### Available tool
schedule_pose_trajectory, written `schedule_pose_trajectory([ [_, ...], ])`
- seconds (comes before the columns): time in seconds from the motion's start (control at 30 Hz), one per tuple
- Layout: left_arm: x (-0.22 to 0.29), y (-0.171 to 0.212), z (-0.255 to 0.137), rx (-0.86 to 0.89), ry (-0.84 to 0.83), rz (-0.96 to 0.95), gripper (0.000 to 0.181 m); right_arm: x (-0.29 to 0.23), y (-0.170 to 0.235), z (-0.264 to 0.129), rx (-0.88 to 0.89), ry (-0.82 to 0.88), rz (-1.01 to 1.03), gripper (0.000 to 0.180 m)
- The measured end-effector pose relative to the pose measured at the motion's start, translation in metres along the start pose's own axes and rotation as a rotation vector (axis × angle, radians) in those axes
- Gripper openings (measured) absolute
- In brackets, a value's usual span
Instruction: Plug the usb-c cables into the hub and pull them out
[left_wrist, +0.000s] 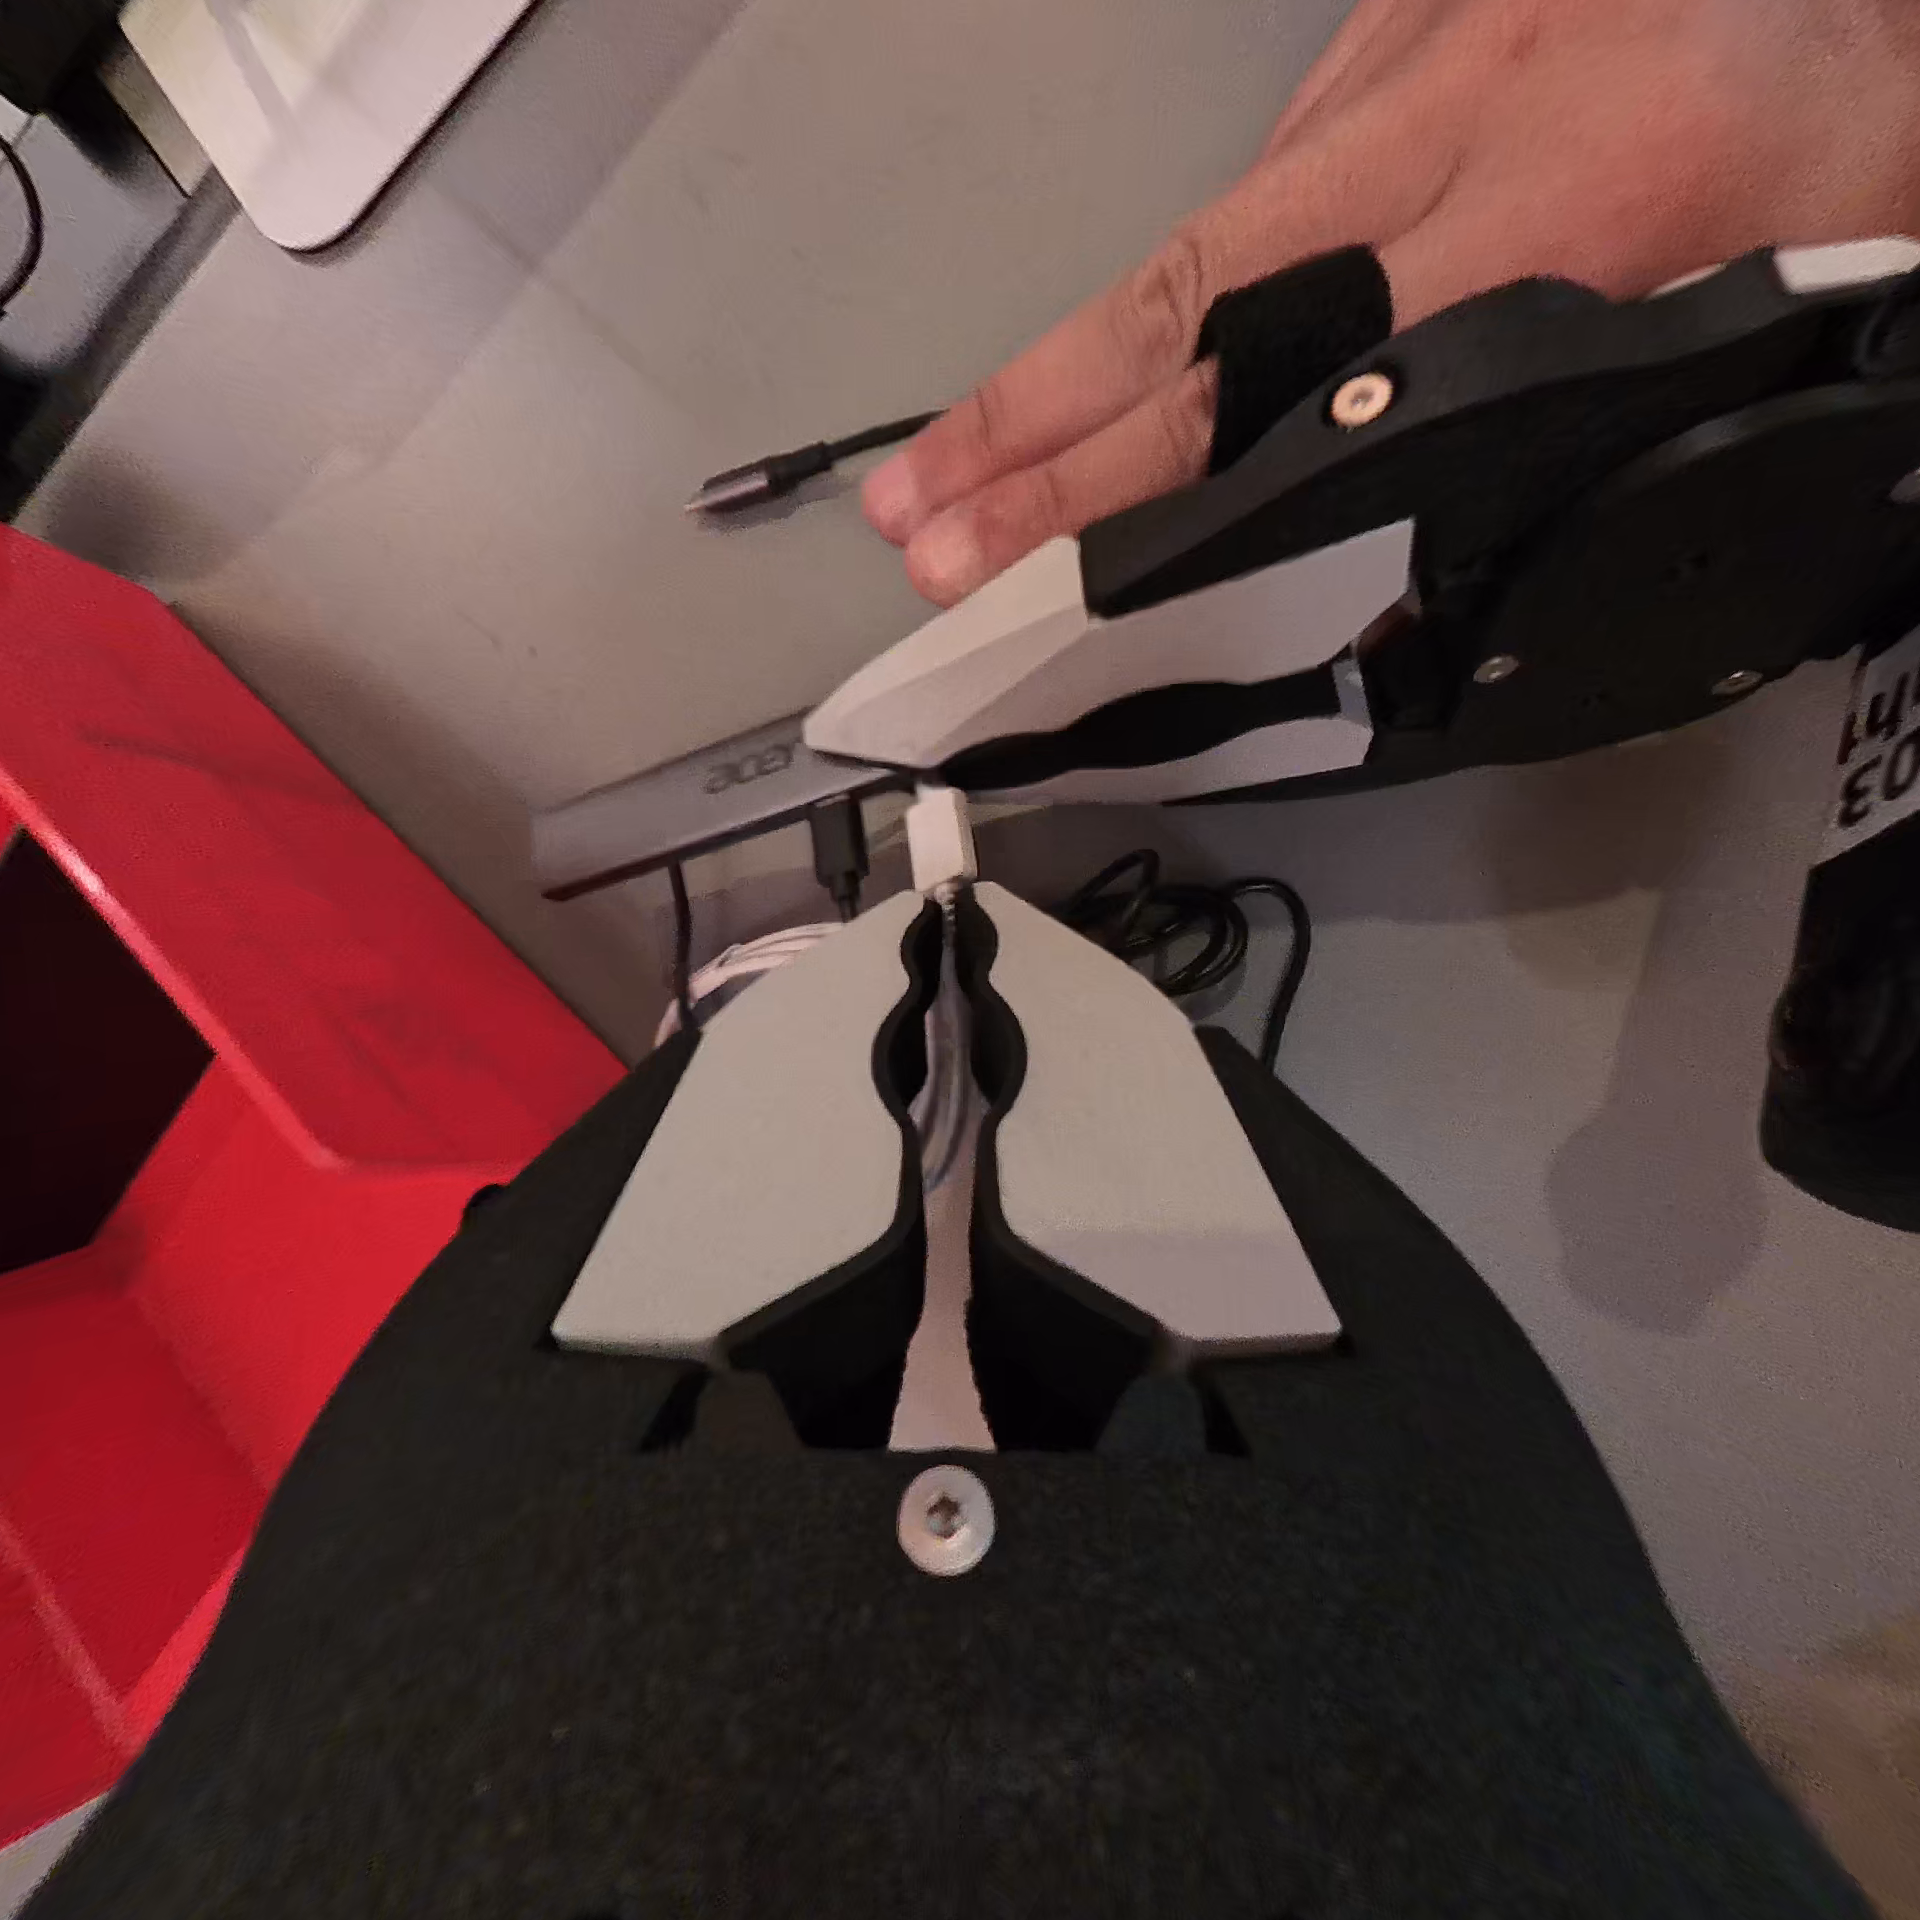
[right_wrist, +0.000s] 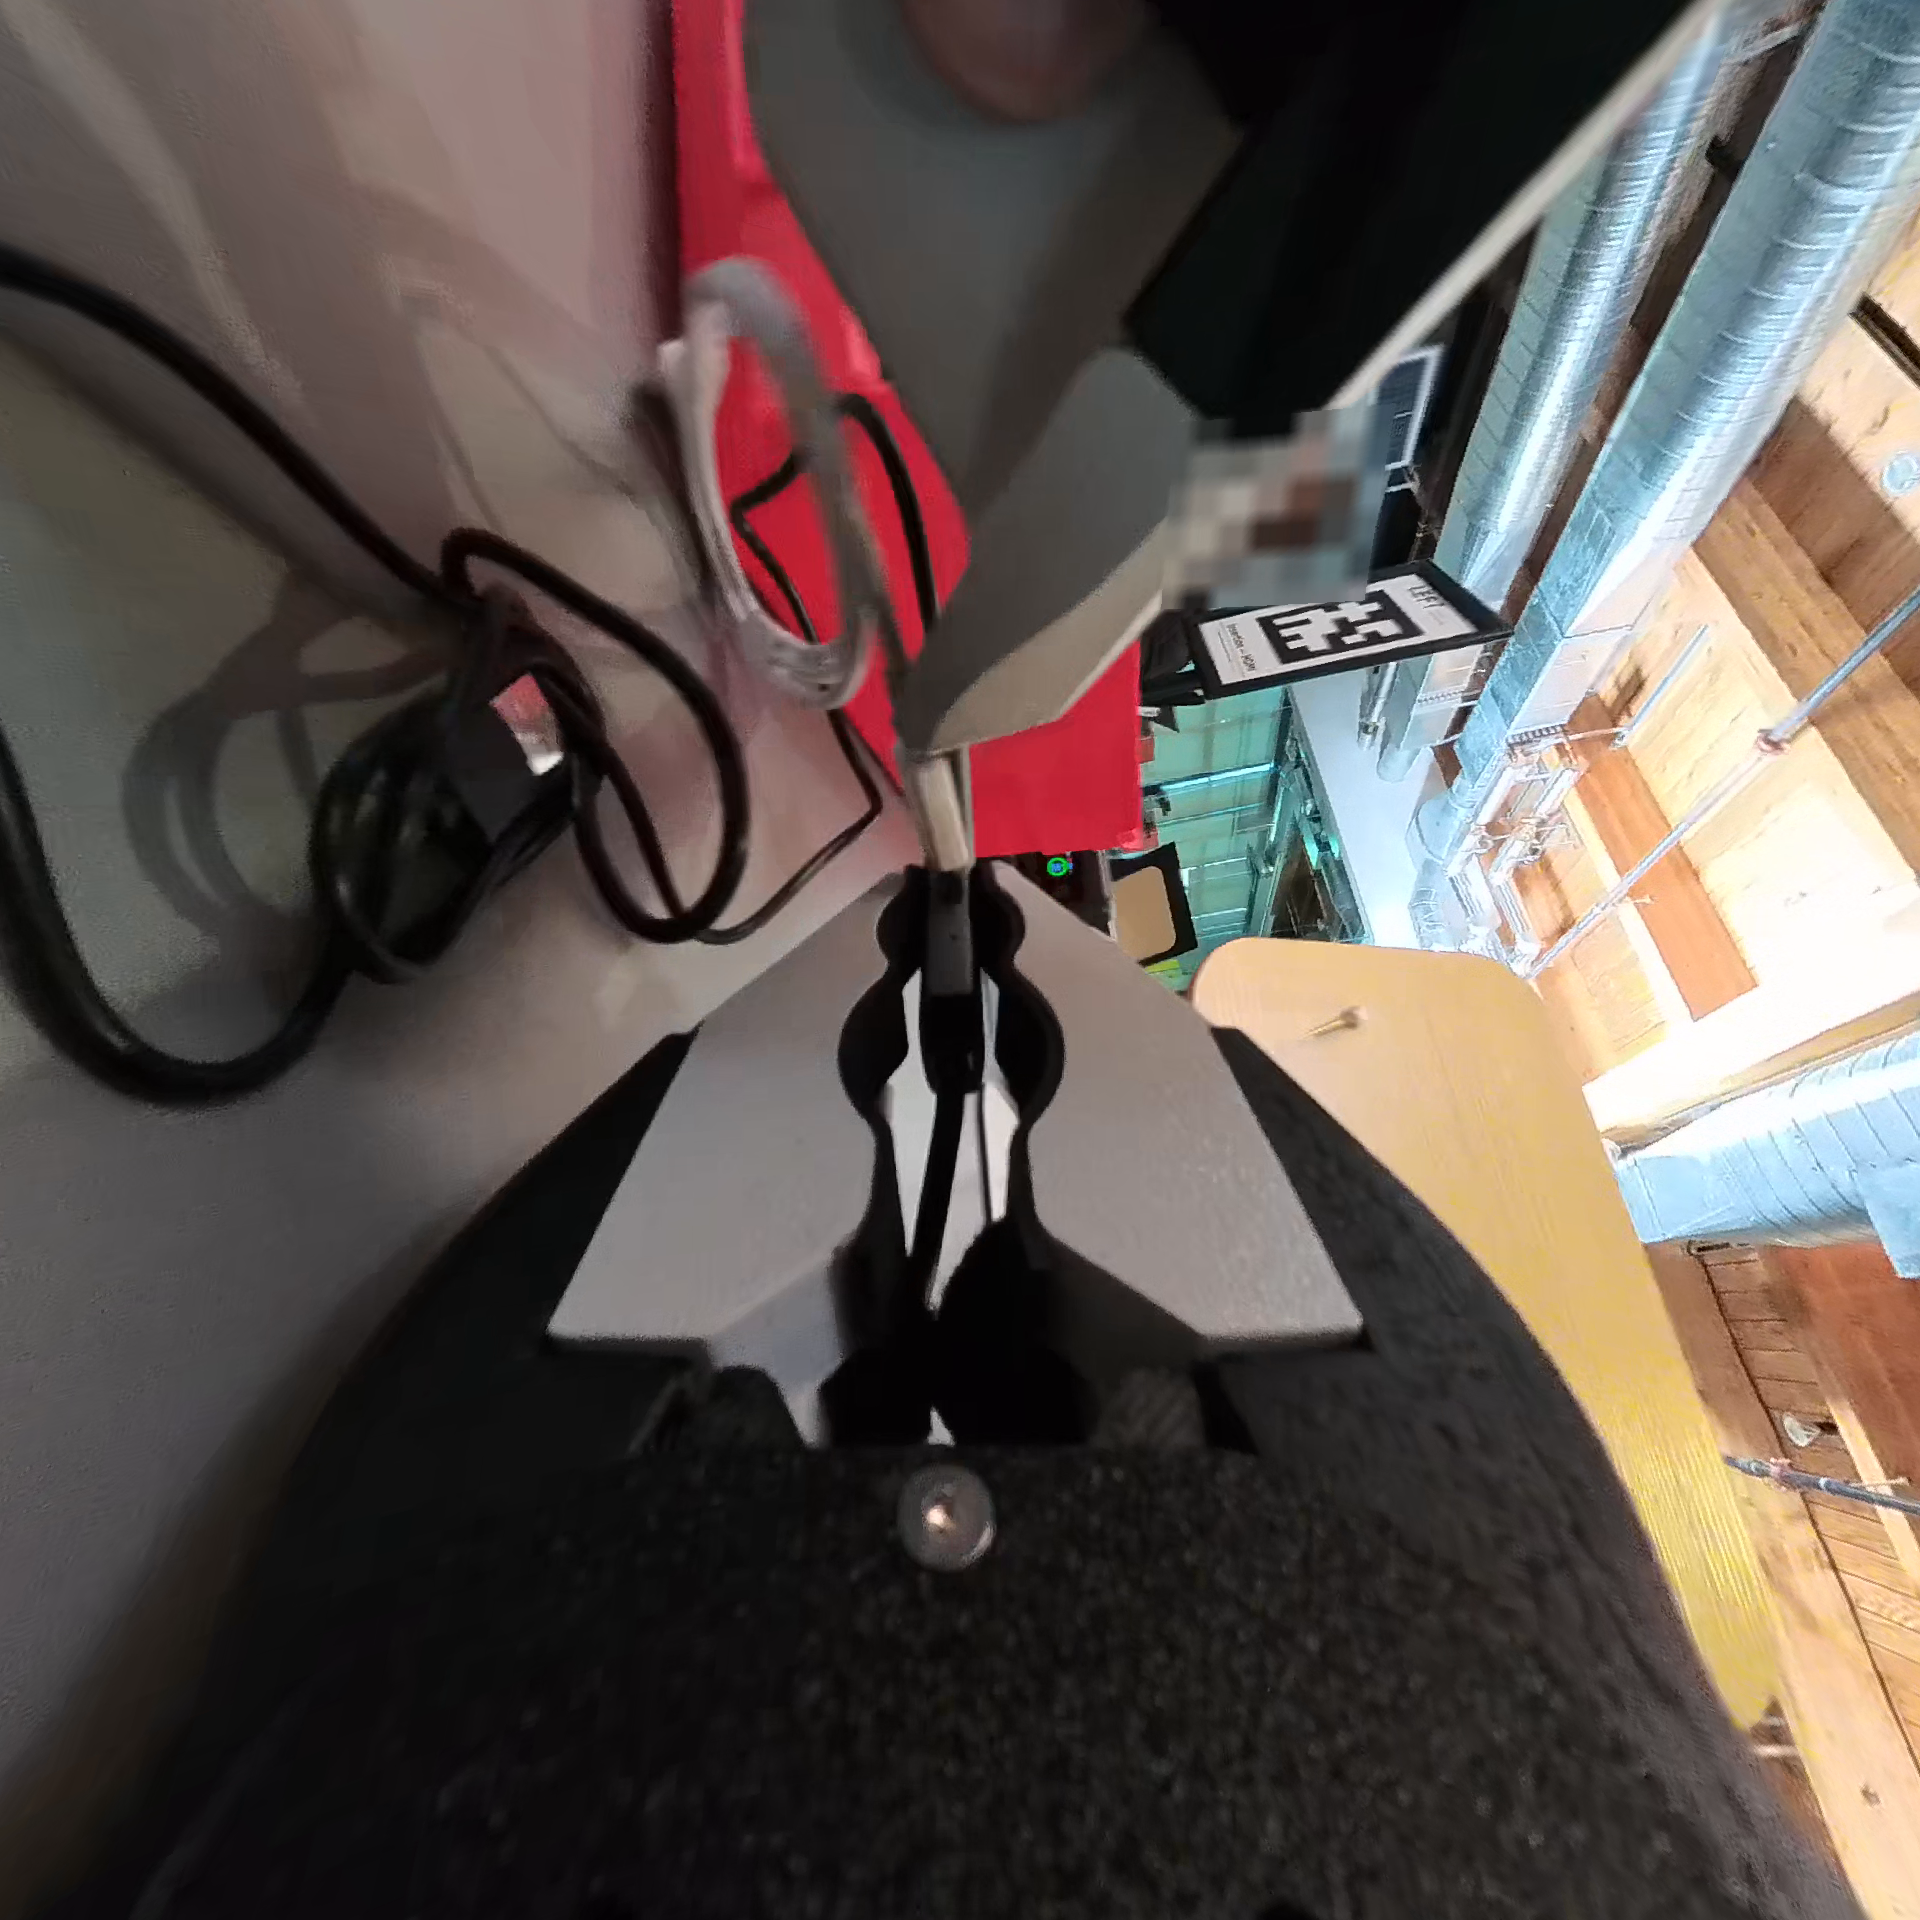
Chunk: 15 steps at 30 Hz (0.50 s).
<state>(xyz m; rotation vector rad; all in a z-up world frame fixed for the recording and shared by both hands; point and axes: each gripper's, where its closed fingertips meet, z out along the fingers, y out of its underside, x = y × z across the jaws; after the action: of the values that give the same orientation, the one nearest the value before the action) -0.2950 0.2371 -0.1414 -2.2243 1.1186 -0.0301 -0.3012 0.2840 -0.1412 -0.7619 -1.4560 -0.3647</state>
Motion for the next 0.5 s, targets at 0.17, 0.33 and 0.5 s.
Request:
schedule_pose_trajectory([
  [0.17, -0.002, 0.000, -0.001, 0.004, -0.010, 0.037, 0.002, -0.009, -0.001, 0.001, -0.010, -0.027, -0.055, 0.009],
  [0.33, 0.001, 0.002, 0.005, 0.026, -0.083, 0.204, 0.002, -0.013, 0.004, 0.002, -0.028, -0.054, -0.036, 0.009],
  [0.5, 0.022, 0.024, 0.000, 0.073, -0.007, 0.129, 0.002, -0.016, 0.007, 0.002, -0.032, -0.063, -0.057, 0.009],
])
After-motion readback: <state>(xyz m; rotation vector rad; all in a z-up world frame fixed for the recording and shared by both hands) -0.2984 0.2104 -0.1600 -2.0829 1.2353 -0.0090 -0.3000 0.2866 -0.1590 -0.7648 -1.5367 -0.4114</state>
